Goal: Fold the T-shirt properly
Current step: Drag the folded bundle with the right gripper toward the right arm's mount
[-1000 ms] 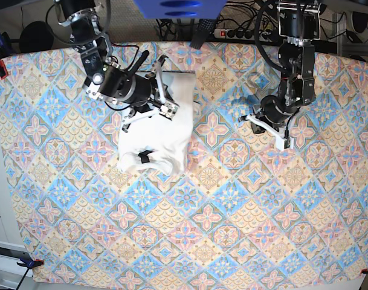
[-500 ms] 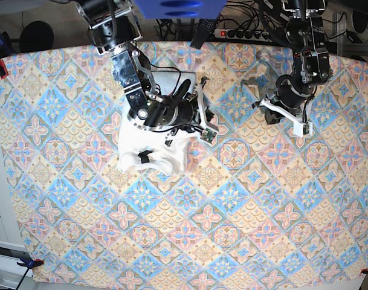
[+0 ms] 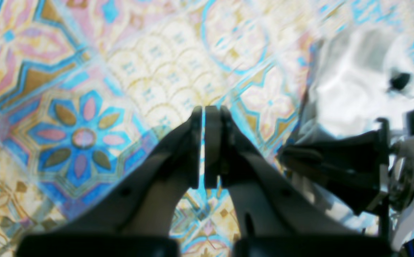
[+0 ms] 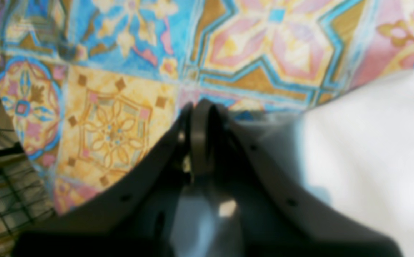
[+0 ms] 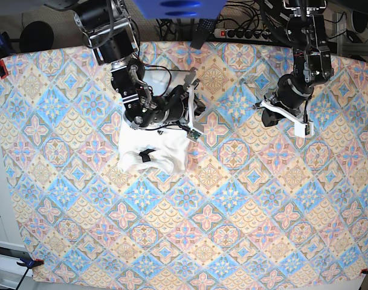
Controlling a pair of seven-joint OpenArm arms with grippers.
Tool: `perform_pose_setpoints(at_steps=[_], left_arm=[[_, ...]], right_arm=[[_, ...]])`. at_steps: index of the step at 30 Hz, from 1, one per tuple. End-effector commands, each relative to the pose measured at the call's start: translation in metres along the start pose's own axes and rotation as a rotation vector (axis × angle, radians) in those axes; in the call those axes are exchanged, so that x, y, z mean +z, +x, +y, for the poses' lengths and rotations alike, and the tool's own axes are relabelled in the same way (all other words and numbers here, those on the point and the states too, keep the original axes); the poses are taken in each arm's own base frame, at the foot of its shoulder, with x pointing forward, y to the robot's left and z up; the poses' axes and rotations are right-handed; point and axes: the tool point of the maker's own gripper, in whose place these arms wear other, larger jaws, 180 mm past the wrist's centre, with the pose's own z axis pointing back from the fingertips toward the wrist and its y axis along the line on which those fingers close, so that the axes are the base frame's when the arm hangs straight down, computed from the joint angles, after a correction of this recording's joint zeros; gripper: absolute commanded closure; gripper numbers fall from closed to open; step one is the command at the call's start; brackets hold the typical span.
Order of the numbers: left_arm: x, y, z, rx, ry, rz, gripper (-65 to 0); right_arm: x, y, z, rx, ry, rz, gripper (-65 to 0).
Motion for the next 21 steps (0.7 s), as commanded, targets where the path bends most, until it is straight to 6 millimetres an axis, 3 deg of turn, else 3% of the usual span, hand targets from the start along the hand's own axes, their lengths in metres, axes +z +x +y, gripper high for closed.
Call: perform_pose_setpoints(at_steps=[1, 9, 21], left_arm=[[0.003, 0.011, -0.003, -0.009, -0.014, -0.034, -1.2], [0.002, 0.011, -0.004, -0.008, -0.017, -0.033, -1.2], [0.001, 0.011, -0.006, -0.007, -0.023, -0.033, -1.2]], right_arm=[[0.012, -0.019, -0.024, -0.004, -0.061, 0.063, -1.8], [0.045, -0.086, -0.064, -0.124, -0.158, 0.134, -1.8], [0.098, -0.136, -0.116, -0.114, -0.281, 0.242, -1.8]])
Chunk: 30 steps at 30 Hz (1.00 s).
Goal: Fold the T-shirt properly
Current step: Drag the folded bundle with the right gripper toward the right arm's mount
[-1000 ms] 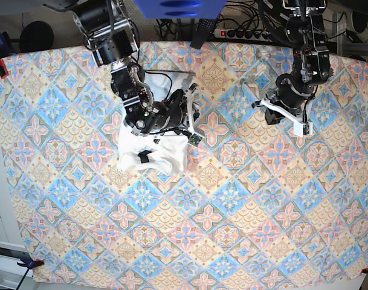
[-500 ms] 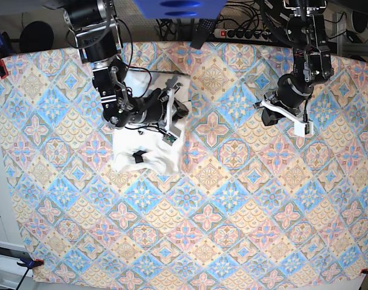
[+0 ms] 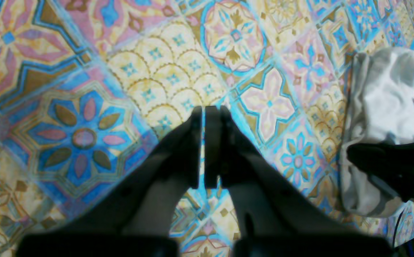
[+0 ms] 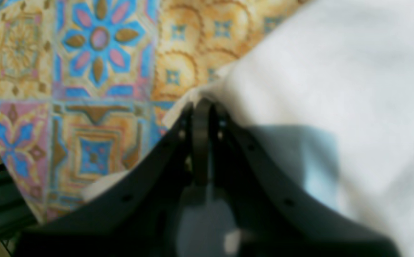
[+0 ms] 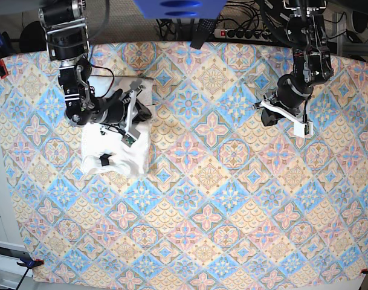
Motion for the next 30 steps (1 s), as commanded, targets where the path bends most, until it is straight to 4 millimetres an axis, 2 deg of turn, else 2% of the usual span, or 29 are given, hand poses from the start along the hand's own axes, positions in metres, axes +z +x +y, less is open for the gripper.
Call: perform_pose_setpoints(at_steps=[1, 10, 21, 23, 27, 30], left_arm=[[0.002, 0.012, -0.005, -0.007, -0.018, -0.038, -1.2], [0.002, 0.011, -0.005, -0.007, -0.018, -0.038, -1.2], [0.002, 0.011, -0.005, -0.006, -0.019, -0.038, -1.2], [0.002, 0.010, -0.006, -0.006, -0.019, -0.036, -1.2], [0.003, 0.009, -0.006, -0.007, -0.019, -0.034, -1.1], [0.006, 0.005, -0.005, -0.009, -0.016, -0.026, -1.1]], right_arm=[[0.019, -0.052, -0.039, 0.029, -0.148, 0.244, -1.8], [0.044, -0.071, -0.068, 0.045, -0.208, 0.299, -1.8], [0.056, -0.068, -0.082, 0.006, -0.248, 0.273, -1.8], [0.059, -0.058, -0.083, 0.028, -0.259, 0.254, -1.8], [0.071, -0.019, -0.084, 0.109, -0.303, 0.177, -1.8], [0.080, -0.012, -0.077, 0.147, -0.321, 0.193, -1.8]])
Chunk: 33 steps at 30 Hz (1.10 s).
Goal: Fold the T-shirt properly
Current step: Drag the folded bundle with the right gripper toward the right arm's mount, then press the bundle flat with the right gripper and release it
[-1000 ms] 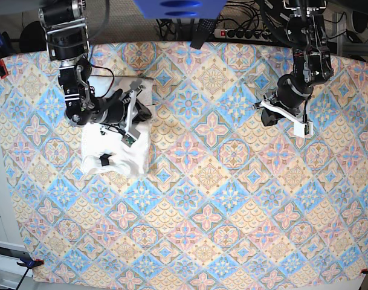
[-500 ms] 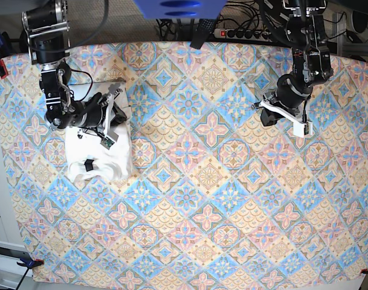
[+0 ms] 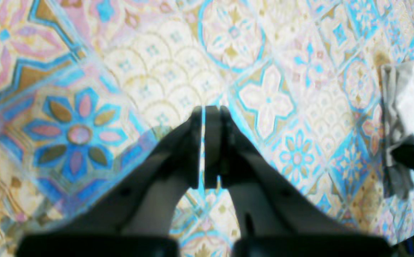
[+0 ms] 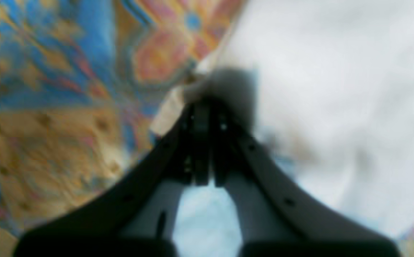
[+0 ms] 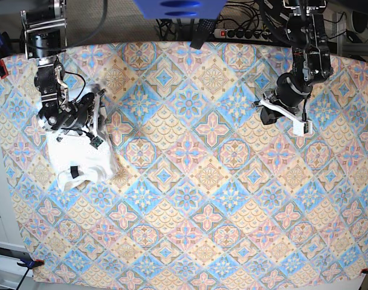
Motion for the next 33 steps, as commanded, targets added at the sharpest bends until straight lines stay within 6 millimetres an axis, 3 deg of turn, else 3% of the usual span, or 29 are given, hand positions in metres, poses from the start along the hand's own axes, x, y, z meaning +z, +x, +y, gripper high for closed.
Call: perform_pose_setpoints(at_steps=[1, 6, 9, 14, 21, 33], left_arm=[[0.006, 0.014, -0.006, -0.019, -0.020, -0.045, -1.1], [0.018, 0.005, -0.009, -0.036, -0.021, -0.038, -1.1], [0.023, -0.002, -0.005, -0.032, -0.009, -0.024, -1.0], [0.027, -0.016, 0.000, -0.028, 0.004, 0.007, -1.0], [0.027, -0.017, -0.001, -0.029, 0.004, 0.008, -1.0], [0.027, -0.017, -0.001, -0.030, 0.002, 0.009, -1.0]], right_arm=[[0.011, 0.014, -0.005, 0.015, -0.022, -0.050, -1.8], [0.029, 0.022, 0.014, 0.074, -0.036, -0.095, -1.8], [0.038, 0.014, 0.024, 0.077, -0.041, -0.105, -1.8], [0.052, -0.027, 0.004, -0.037, -0.108, -0.064, -1.8], [0.067, -0.078, -0.013, -0.131, -0.166, 0.015, -1.9], [0.037, -0.123, 0.006, -0.233, -0.071, 0.082, -1.9]])
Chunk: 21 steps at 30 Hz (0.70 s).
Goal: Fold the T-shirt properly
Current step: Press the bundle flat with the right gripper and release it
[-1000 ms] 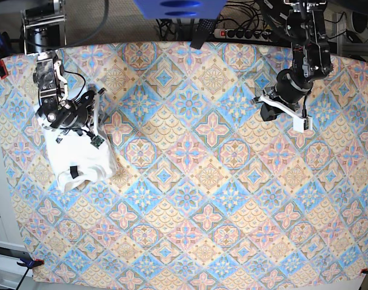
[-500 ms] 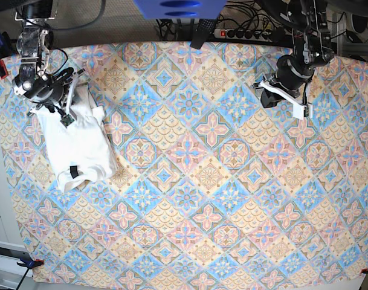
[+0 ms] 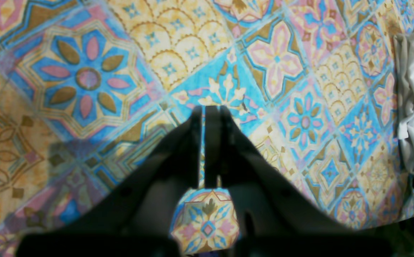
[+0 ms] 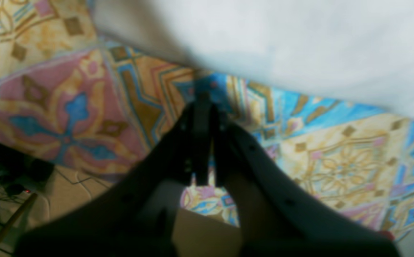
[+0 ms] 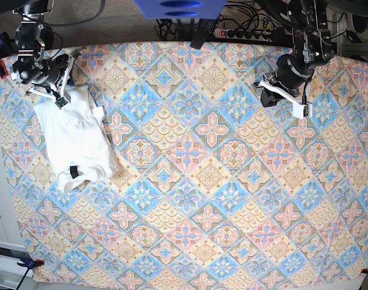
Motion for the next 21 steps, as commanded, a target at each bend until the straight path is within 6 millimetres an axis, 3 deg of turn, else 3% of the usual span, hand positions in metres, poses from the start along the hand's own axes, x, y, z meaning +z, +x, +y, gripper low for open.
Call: perform_pose_setpoints(at_steps=[1, 4, 12, 21], left_arm=[[0.003, 0.010, -0.003, -0.011, -0.011, -0.036, -1.0], [0.003, 0.010, -0.002, -0.011, -0.009, -0.037, -1.0], [0.003, 0.011, -0.003, -0.011, -0.011, -0.039, -1.0], [0.003, 0.010, -0.002, -0.012, -0.008, -0.036, -1.0]], right_arm=[[0.004, 0.005, -0.009, 0.001, -0.020, -0.019, -1.9], [0.004, 0.021, -0.016, 0.005, -0.031, -0.047, -1.9], [-0.001, 0.067, -0.007, 0.090, -0.007, -0.109, -1.9], [-0.008, 0.078, 0.015, 0.084, 0.033, -0.128, -1.9]])
